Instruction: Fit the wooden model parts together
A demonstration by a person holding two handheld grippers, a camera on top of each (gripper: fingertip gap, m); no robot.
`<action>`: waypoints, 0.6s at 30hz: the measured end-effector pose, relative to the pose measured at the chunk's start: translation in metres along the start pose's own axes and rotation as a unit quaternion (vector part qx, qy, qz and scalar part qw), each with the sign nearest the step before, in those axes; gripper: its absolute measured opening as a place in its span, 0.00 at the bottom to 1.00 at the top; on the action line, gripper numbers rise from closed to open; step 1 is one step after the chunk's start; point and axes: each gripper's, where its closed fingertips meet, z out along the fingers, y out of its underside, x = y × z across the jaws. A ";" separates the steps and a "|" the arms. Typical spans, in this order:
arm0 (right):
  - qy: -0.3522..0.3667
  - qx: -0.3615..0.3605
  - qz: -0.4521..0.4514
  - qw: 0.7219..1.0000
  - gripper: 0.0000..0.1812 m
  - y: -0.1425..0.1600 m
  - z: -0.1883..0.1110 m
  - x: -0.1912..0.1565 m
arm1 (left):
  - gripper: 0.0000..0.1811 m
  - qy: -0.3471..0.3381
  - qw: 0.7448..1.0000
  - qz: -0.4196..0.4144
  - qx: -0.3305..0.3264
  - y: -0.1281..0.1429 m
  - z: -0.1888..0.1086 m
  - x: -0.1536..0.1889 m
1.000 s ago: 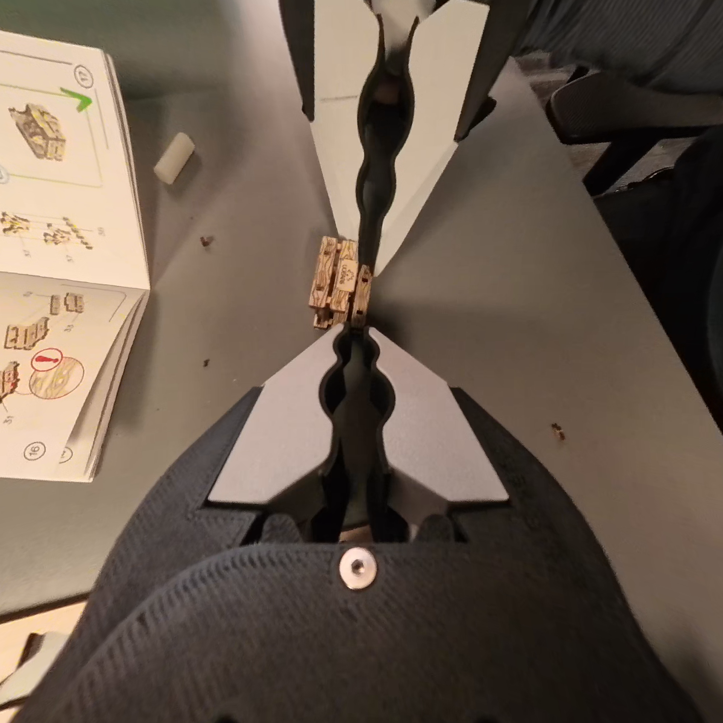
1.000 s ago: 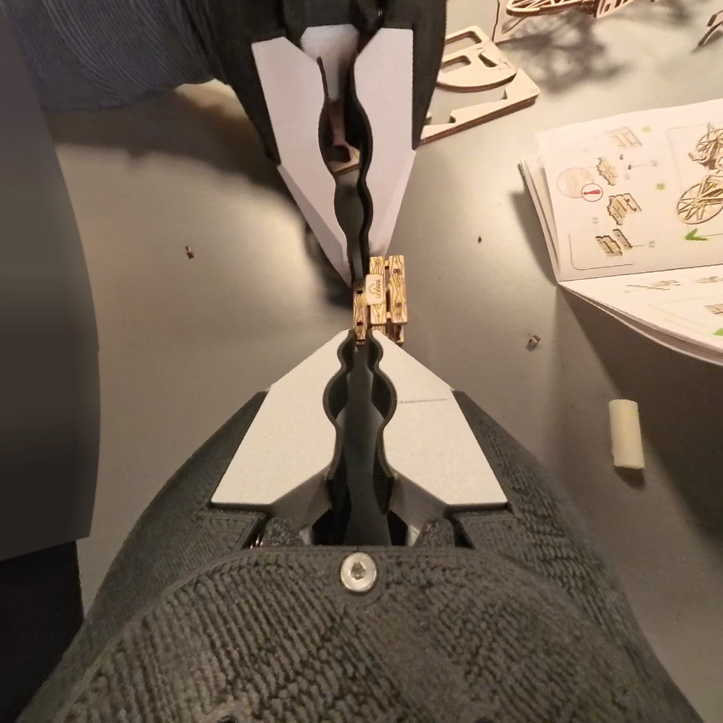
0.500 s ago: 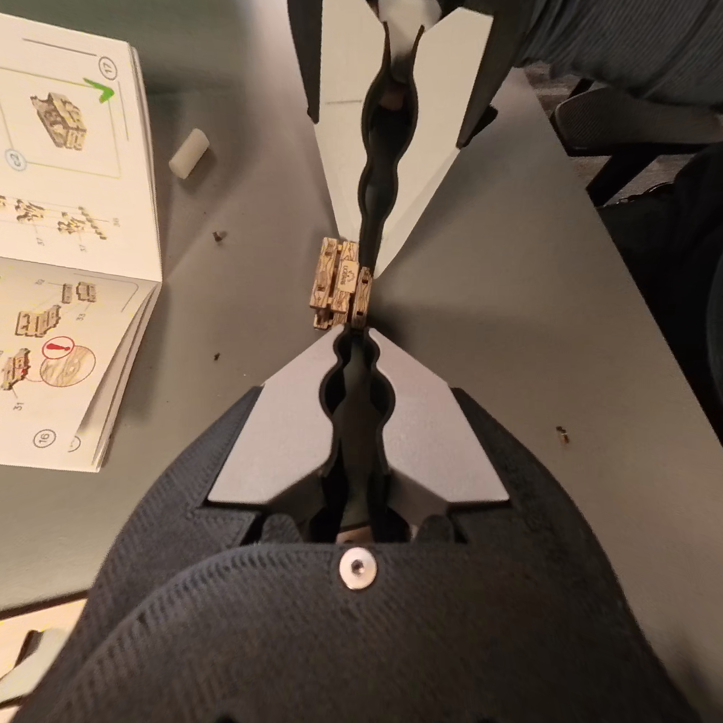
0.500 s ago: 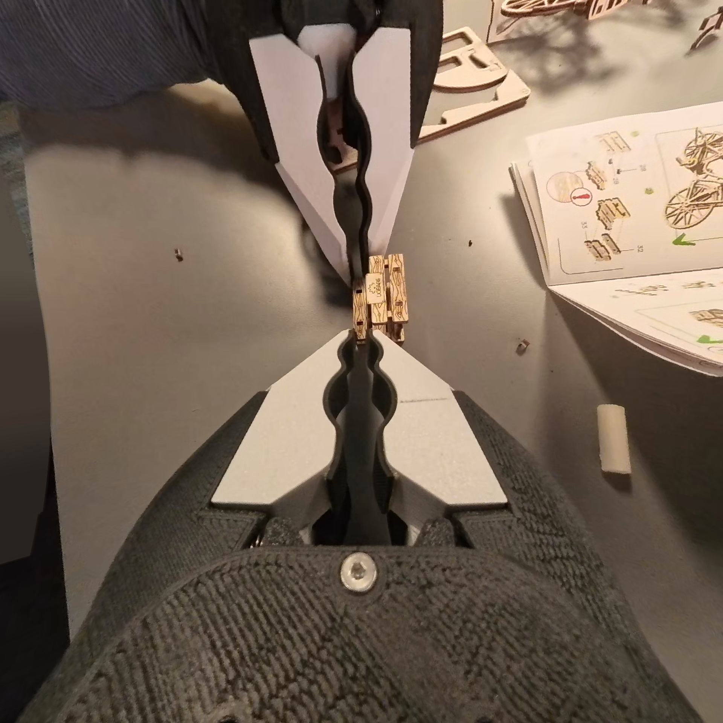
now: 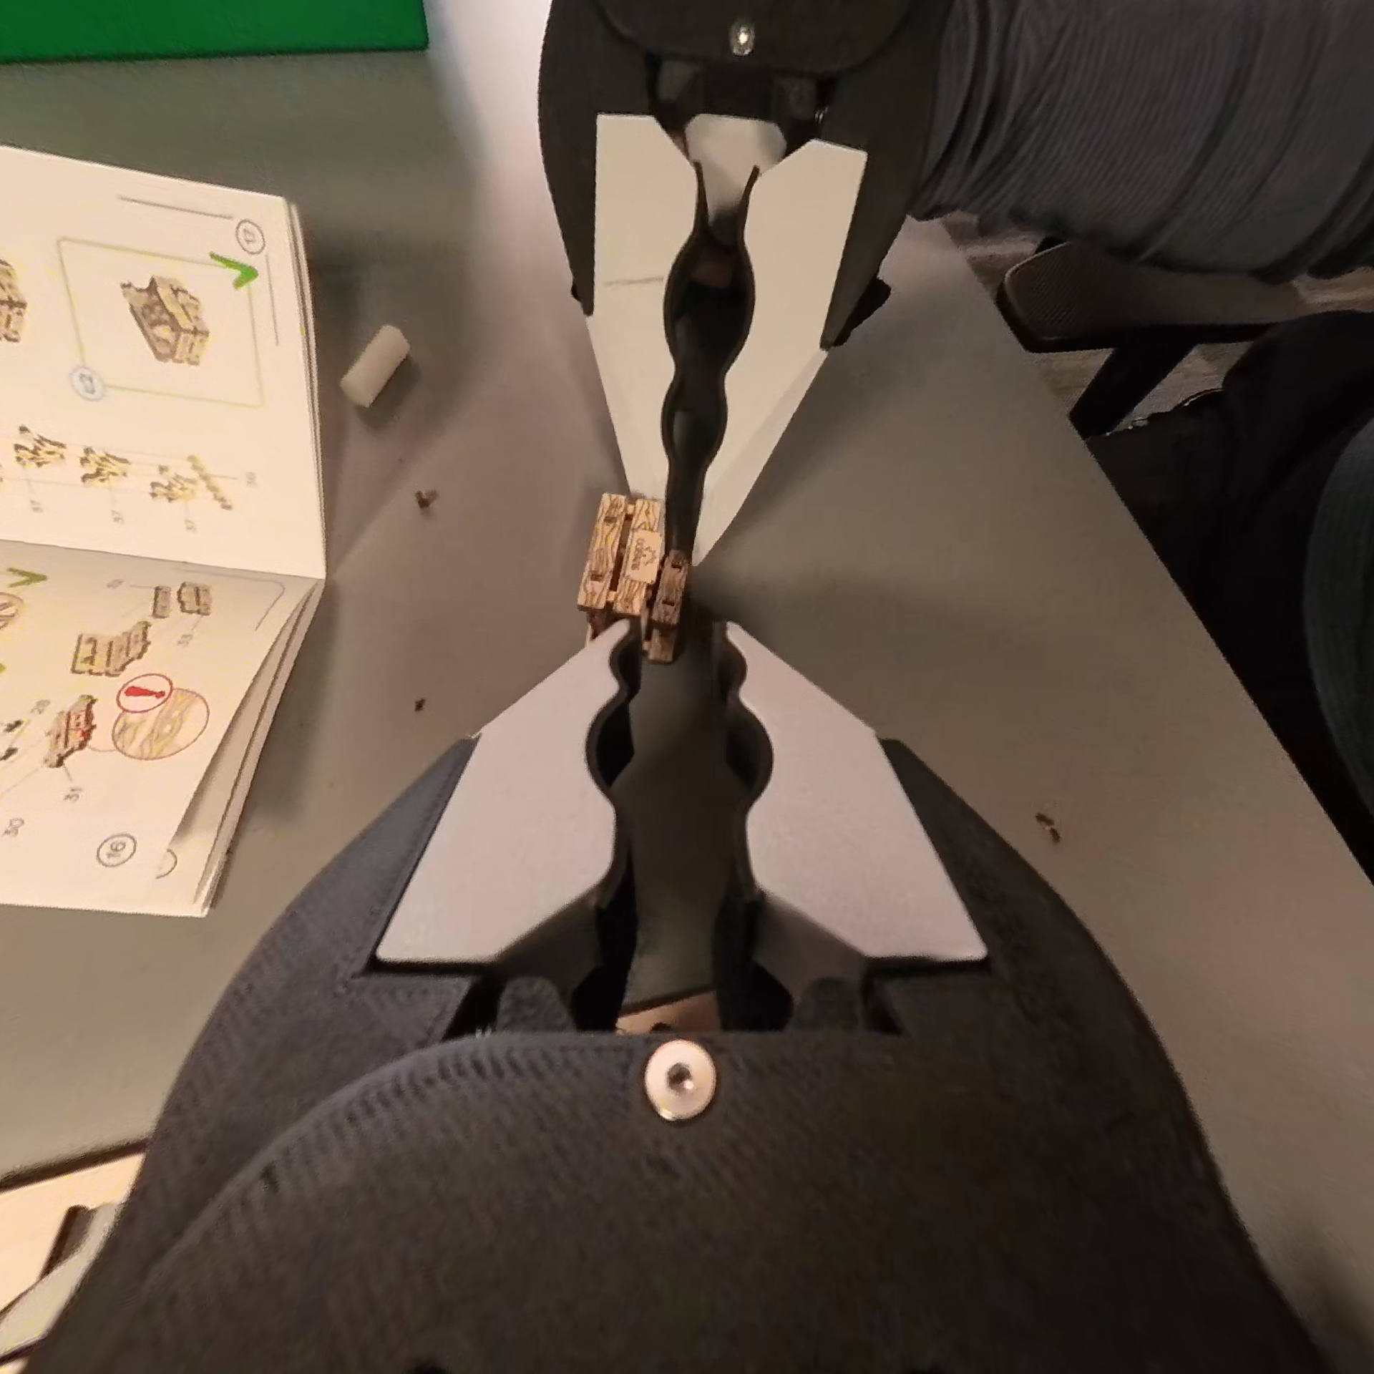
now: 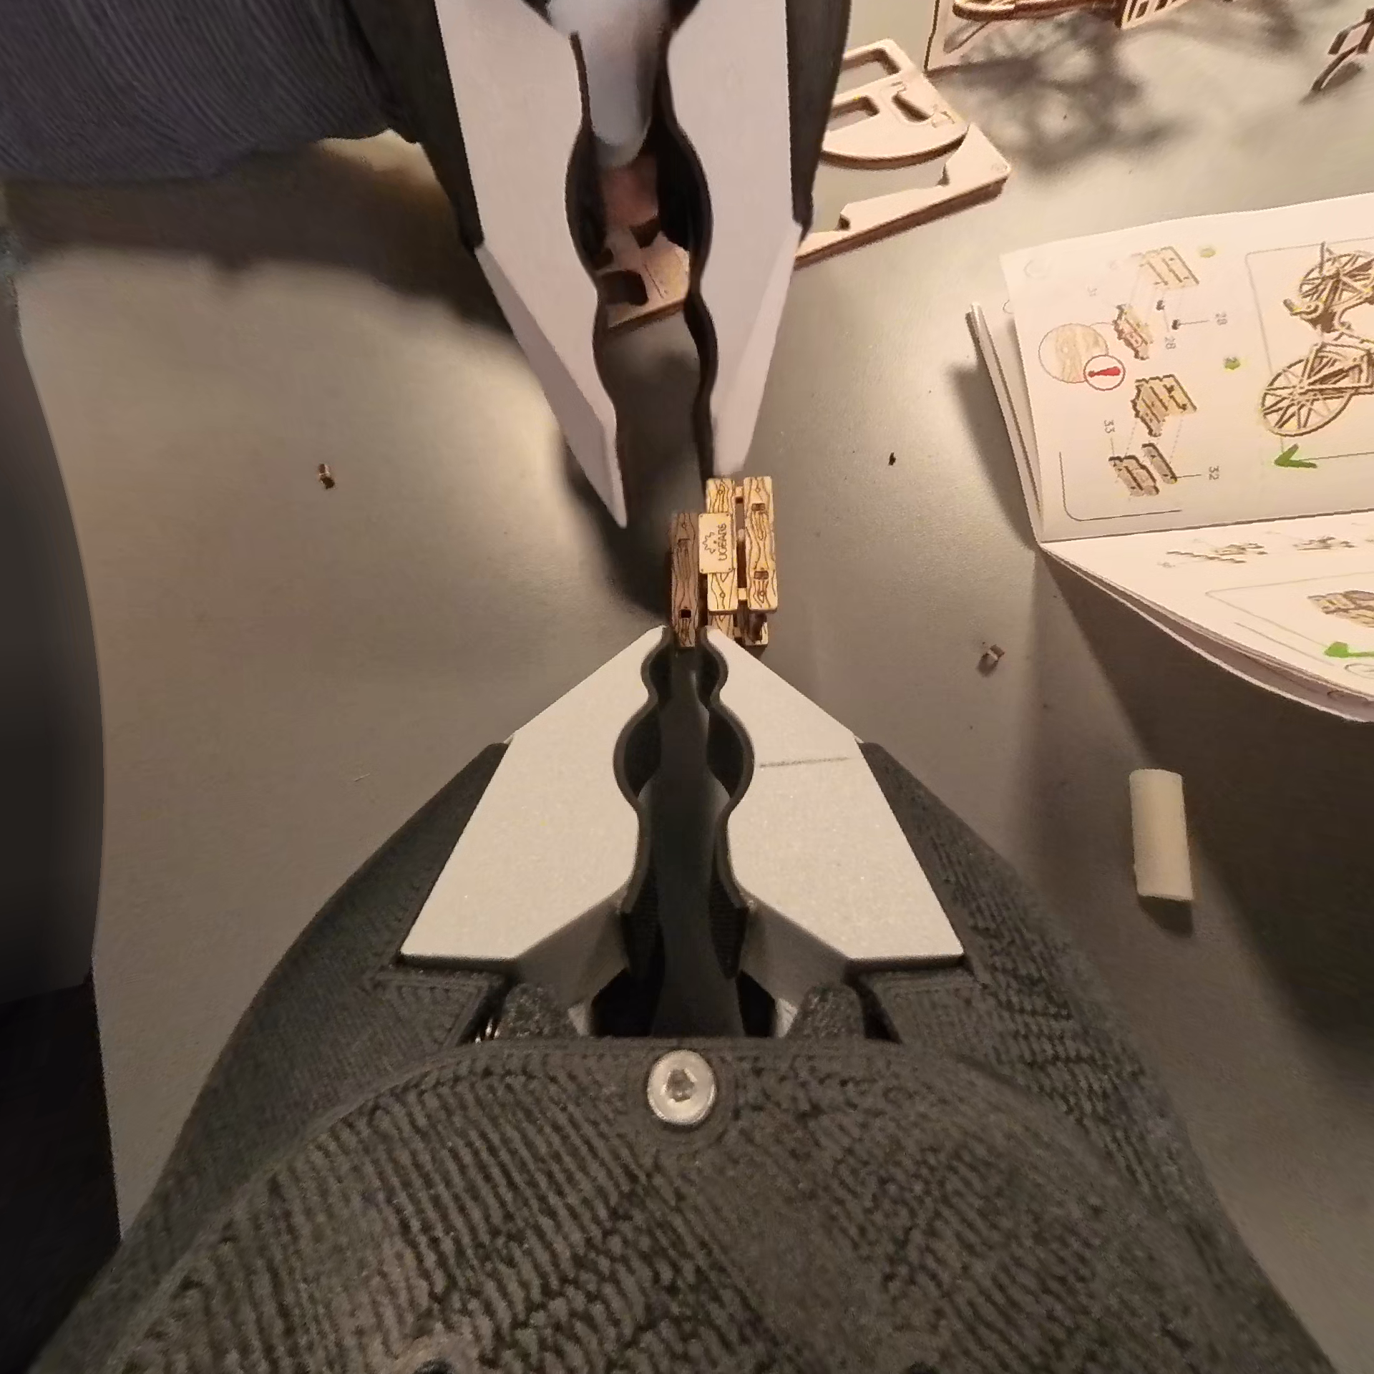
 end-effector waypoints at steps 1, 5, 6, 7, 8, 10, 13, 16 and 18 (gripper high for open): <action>0.001 0.000 0.000 1.000 0.02 0.000 0.000 0.000 | 0.10 -0.002 1.000 -0.003 -0.001 0.000 0.001 -0.001; 0.005 0.000 -0.003 1.000 0.02 0.000 0.000 0.001 | 0.09 0.000 1.000 -0.014 0.005 -0.002 0.001 -0.002; 0.005 0.000 -0.003 1.000 0.02 0.000 0.000 0.001 | 0.09 0.000 1.000 -0.016 0.005 -0.002 0.001 -0.002; 0.006 0.000 -0.004 1.000 0.02 0.000 0.000 0.001 | 0.08 -0.001 1.000 -0.017 0.005 -0.002 0.001 -0.003; 0.006 0.000 -0.004 1.000 0.02 0.000 0.000 0.001 | 0.07 -0.004 1.000 -0.018 0.005 -0.002 0.001 -0.003; 0.006 0.000 -0.003 1.000 0.02 0.000 0.000 0.001 | 0.04 -0.007 1.000 -0.019 0.004 -0.002 0.002 -0.004; 0.007 0.000 -0.002 1.000 0.02 0.000 0.000 0.000 | 0.03 -0.009 1.000 -0.014 0.001 -0.001 0.002 -0.004; 0.010 0.005 -0.002 1.000 0.02 0.000 -0.002 -0.001 | 0.03 -0.012 1.000 -0.004 -0.019 0.004 0.005 -0.004; 0.013 0.009 -0.005 1.000 0.02 -0.001 -0.004 -0.001 | 0.03 -0.018 0.999 0.004 -0.032 0.007 0.007 -0.004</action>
